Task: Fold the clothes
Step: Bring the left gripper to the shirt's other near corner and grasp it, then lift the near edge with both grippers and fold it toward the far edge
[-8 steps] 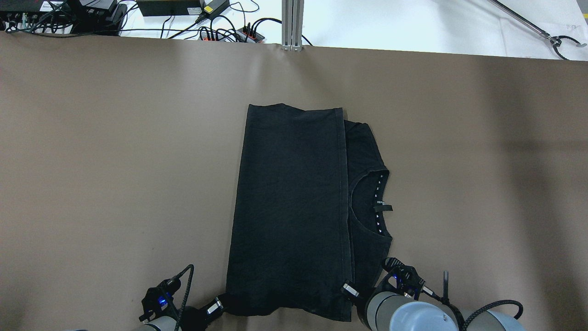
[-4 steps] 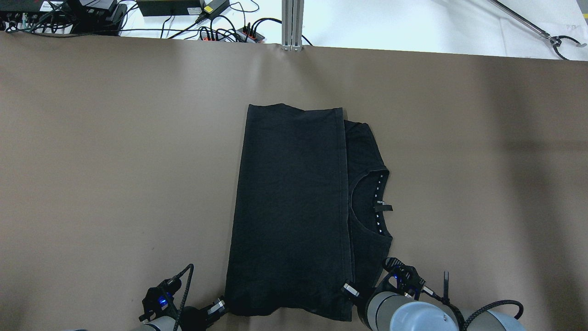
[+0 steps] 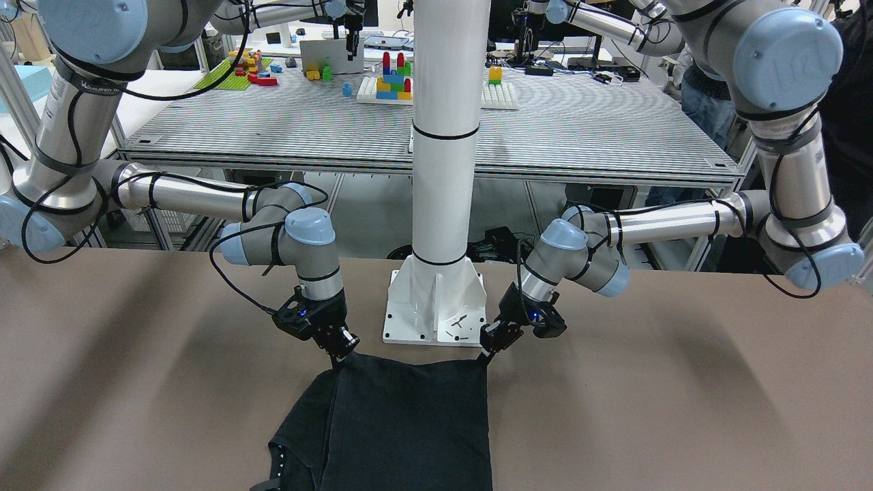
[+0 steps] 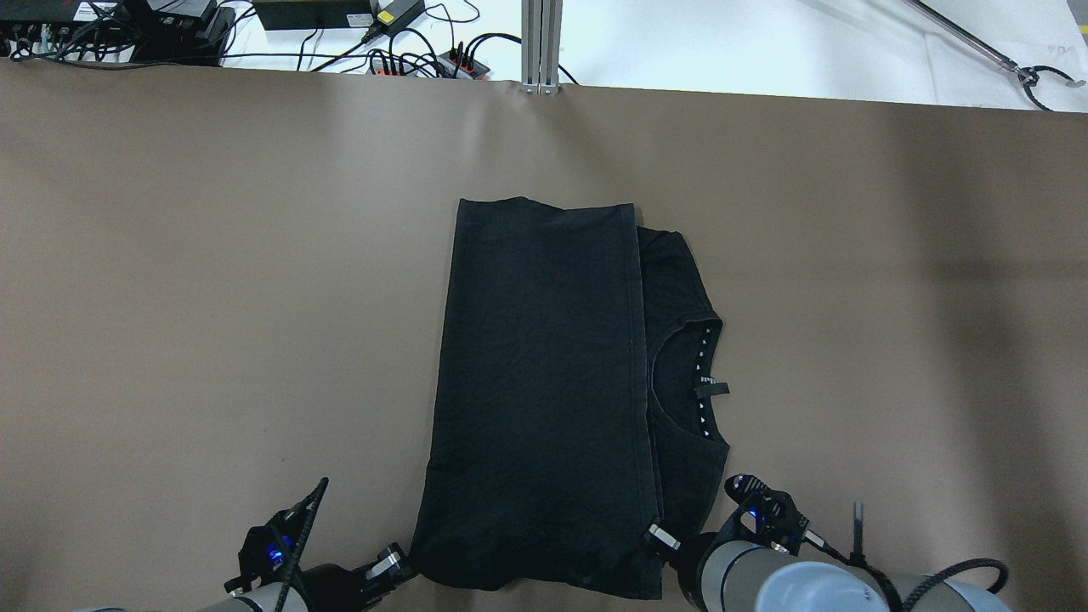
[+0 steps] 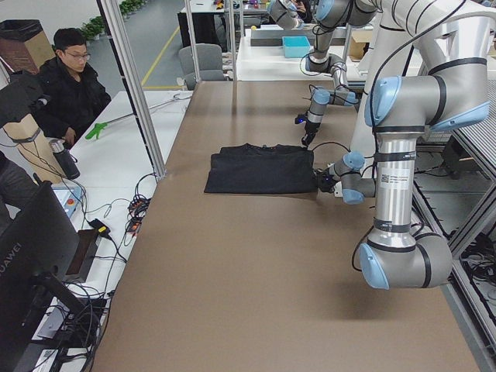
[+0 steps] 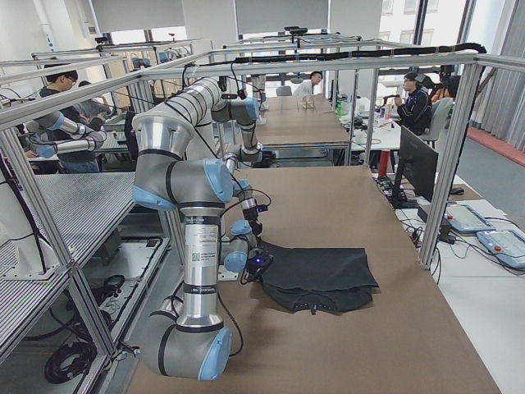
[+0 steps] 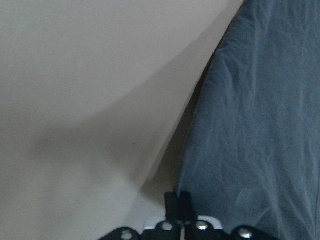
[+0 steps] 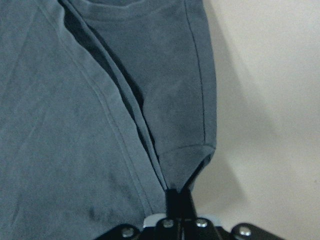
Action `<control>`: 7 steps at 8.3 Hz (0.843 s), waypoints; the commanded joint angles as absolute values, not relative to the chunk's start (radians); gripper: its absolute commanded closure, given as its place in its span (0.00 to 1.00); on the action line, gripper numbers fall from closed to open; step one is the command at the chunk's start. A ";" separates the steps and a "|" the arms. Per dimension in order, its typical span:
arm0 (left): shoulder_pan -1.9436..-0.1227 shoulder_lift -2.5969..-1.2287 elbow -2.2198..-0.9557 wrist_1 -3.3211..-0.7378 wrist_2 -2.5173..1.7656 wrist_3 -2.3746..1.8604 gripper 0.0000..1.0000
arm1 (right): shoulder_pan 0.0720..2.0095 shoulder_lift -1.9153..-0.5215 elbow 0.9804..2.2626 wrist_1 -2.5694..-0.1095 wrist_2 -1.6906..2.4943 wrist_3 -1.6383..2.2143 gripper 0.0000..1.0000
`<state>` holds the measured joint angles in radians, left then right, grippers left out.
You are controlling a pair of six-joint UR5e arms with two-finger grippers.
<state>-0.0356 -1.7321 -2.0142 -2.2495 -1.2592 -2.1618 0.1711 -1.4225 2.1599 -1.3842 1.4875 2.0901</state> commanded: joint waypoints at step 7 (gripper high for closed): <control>-0.665 -2.073 -1.857 -1.997 -1.762 -2.048 1.00 | 0.633 -1.146 1.929 -1.378 1.766 1.958 1.00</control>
